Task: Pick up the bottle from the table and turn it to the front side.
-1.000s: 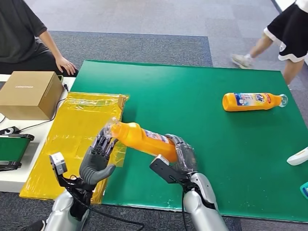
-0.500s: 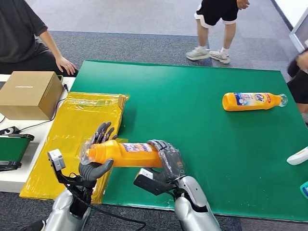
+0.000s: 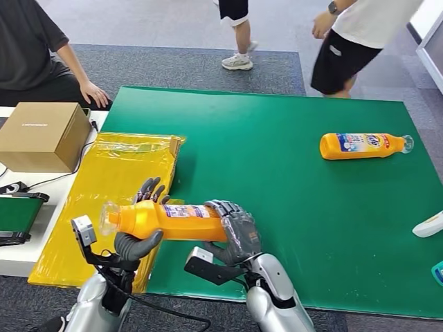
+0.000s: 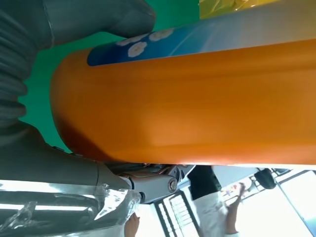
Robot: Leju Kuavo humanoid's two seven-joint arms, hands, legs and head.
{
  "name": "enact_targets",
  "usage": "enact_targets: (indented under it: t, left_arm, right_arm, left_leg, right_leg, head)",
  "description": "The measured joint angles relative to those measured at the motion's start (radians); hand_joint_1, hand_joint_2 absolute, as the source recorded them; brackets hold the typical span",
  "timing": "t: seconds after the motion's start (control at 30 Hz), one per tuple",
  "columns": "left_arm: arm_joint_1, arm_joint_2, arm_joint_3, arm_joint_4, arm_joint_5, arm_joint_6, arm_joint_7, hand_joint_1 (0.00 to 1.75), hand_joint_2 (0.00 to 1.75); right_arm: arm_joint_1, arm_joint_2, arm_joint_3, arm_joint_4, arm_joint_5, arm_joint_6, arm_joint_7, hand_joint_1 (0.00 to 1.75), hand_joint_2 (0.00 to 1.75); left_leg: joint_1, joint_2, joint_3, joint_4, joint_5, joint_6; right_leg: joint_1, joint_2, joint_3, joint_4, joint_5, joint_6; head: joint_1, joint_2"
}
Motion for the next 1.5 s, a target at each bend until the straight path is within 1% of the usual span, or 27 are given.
enact_targets:
  t: [0.03,0.07,0.17,0.2,0.33,0.5,0.7,0.77,0.8,0.87,0.9,0.97,1.0,1.07,1.13,1.2,1.23,1.3,1.4,1.5]
  left_arm:
    - [-0.002,0.000,0.000,0.000,-0.021,0.008,-0.009,1.75,1.75]
    - [-0.004,0.000,-0.001,0.001,-0.043,0.017,-0.018,1.75,1.75]
    - [-0.012,0.000,-0.005,0.001,-0.105,0.041,-0.042,1.75,1.75]
    - [-0.015,0.000,-0.009,0.000,-0.125,0.048,-0.050,1.75,1.75]
    - [-0.019,0.000,-0.022,-0.014,-0.228,0.095,-0.091,1.75,1.75]
    - [-0.011,0.000,-0.024,-0.084,-0.370,0.185,-0.125,1.75,1.75]
    - [0.009,-0.008,-0.020,-0.214,-0.637,0.357,-0.139,1.75,1.75]
    - [0.015,-0.009,-0.019,-0.259,-0.729,0.428,-0.139,1.73,1.75]
    - [0.017,-0.010,-0.017,-0.283,-0.788,0.475,-0.137,1.70,1.75]
    - [0.020,-0.010,-0.013,-0.332,-0.921,0.571,-0.121,1.53,1.75]
    - [0.020,-0.010,-0.011,-0.354,-0.998,0.613,-0.099,1.45,1.75]
    - [0.020,-0.004,-0.007,-0.385,-1.179,0.669,-0.022,1.32,1.75]
    - [0.020,0.003,-0.007,-0.393,-1.271,0.684,0.028,1.29,1.75]
    - [0.021,0.022,-0.006,-0.394,-1.402,0.697,0.109,1.23,1.75]
    - [0.020,0.042,-0.007,-0.384,-1.471,0.690,0.163,1.21,1.75]
    - [0.014,0.064,-0.009,-0.353,-1.545,0.640,0.233,1.17,1.75]
    - [0.010,0.076,-0.009,-0.324,-1.582,0.605,0.274,1.17,1.75]
    - [-0.001,0.100,-0.008,-0.252,-1.628,0.549,0.335,1.10,1.75]
    - [-0.038,0.133,-0.007,-0.149,-1.649,0.522,0.365,0.98,1.75]
    - [-0.079,0.156,-0.006,-0.061,-1.672,0.502,0.380,0.93,1.75]
  right_arm:
    - [0.002,0.000,0.001,-0.003,-0.001,0.000,0.002,1.72,1.75]
    - [0.004,-0.001,0.002,-0.006,-0.002,0.000,0.005,1.42,1.75]
    - [0.010,-0.003,0.005,-0.015,-0.006,0.004,0.012,0.14,1.75]
    - [0.012,-0.005,0.010,-0.019,-0.006,0.005,0.012,0.00,1.75]
    - [0.014,-0.010,0.036,-0.034,-0.019,0.010,0.011,0.00,1.75]
    - [0.039,-0.016,0.028,-0.059,-0.034,0.017,0.013,0.00,1.75]
    - [0.090,-0.021,-0.022,-0.126,-0.028,0.024,0.031,0.00,1.75]
    - [0.110,-0.022,-0.044,-0.153,-0.026,0.031,0.037,0.00,1.75]
    - [0.121,-0.023,-0.059,-0.169,-0.027,0.034,0.040,0.00,1.75]
    - [0.143,-0.023,-0.091,-0.207,-0.027,0.043,0.045,0.00,1.75]
    - [0.156,-0.023,-0.108,-0.229,-0.028,0.048,0.046,0.00,1.75]
    - [0.181,-0.022,-0.141,-0.274,-0.030,0.058,0.045,0.00,1.75]
    - [0.194,-0.022,-0.159,-0.298,-0.033,0.063,0.044,0.00,1.75]
    - [0.217,-0.022,-0.194,-0.343,-0.039,0.071,0.038,0.00,1.75]
    - [0.234,-0.021,-0.227,-0.379,-0.044,0.076,0.032,0.00,1.75]
    - [0.248,-0.017,-0.256,-0.409,-0.050,0.078,0.023,0.00,1.75]
    - [0.254,-0.014,-0.272,-0.425,-0.055,0.082,0.016,0.00,1.75]
    - [0.266,-0.008,-0.304,-0.457,-0.067,0.097,-0.001,0.00,1.75]
    - [0.277,-0.002,-0.339,-0.487,-0.080,0.118,-0.024,0.00,1.75]
    - [0.280,0.001,-0.356,-0.501,-0.084,0.128,-0.035,0.00,1.75]
  left_leg:
    - [0.000,0.000,0.000,0.000,0.000,0.000]
    - [0.000,0.000,0.000,0.000,0.000,0.000]
    - [0.000,0.000,0.000,0.000,0.000,0.000]
    - [0.000,0.000,0.000,0.000,0.000,0.000]
    - [0.000,0.000,0.000,0.000,0.000,0.000]
    - [0.000,0.000,0.000,0.000,0.000,0.000]
    - [0.000,0.000,0.000,0.000,0.000,0.000]
    - [0.000,0.000,0.000,0.000,0.000,0.000]
    - [0.000,0.000,-0.001,0.000,0.000,0.000]
    - [0.000,0.000,0.000,0.000,0.000,0.000]
    - [0.000,0.000,0.000,0.000,0.000,0.000]
    - [0.000,0.000,0.000,0.000,0.000,0.000]
    - [0.000,0.000,0.000,0.000,0.000,0.000]
    - [0.000,0.000,0.000,0.000,0.000,0.000]
    - [0.000,0.000,0.000,0.000,0.000,0.000]
    - [0.000,0.000,0.000,0.000,0.000,0.000]
    - [0.000,0.000,0.000,0.000,0.000,0.000]
    - [0.000,0.000,0.000,0.000,0.000,0.000]
    - [0.000,0.000,0.001,0.000,0.000,0.000]
    - [0.000,0.001,0.005,0.000,-0.002,-0.003]
  right_leg:
    - [0.000,0.000,0.000,0.000,0.000,0.000]
    - [0.000,0.000,0.000,0.000,0.000,0.000]
    - [0.000,0.000,0.000,0.000,0.000,0.000]
    - [0.000,0.000,0.000,0.000,0.000,0.000]
    - [0.000,0.000,0.000,0.000,0.000,0.000]
    - [0.000,0.000,0.000,0.000,0.000,0.000]
    - [0.000,0.000,0.000,0.000,0.000,0.000]
    - [0.000,0.000,0.000,0.000,0.000,0.000]
    - [0.000,0.000,0.000,0.000,0.000,0.000]
    - [0.000,0.000,0.000,0.000,0.000,0.000]
    - [0.000,0.000,0.000,0.000,0.000,0.000]
    - [0.000,0.000,0.000,0.000,0.000,0.000]
    - [0.000,0.000,0.000,0.000,0.000,0.000]
    - [0.000,0.000,0.000,0.000,0.000,0.000]
    - [0.000,0.000,-0.001,0.000,0.000,0.000]
    - [0.000,0.000,-0.001,0.000,0.000,0.000]
    - [0.000,0.000,-0.001,0.000,0.000,0.000]
    - [0.000,0.000,-0.001,0.000,0.000,0.000]
    - [0.000,0.000,0.002,0.000,0.000,0.000]
    - [0.000,0.003,0.003,0.000,0.000,-0.001]
  head:
    - [0.000,0.000]
    - [0.000,0.000]
    - [0.000,0.000]
    - [0.000,0.000]
    - [0.000,0.000]
    - [0.000,0.000]
    - [0.000,0.000]
    - [0.000,0.000]
    - [0.000,0.000]
    - [0.000,0.000]
    - [0.000,0.000]
    - [0.000,0.000]
    - [0.000,0.000]
    - [0.000,0.000]
    - [0.000,0.000]
    - [0.000,0.000]
    - [0.000,0.000]
    - [0.000,0.000]
    - [0.000,0.000]
    - [0.000,0.000]
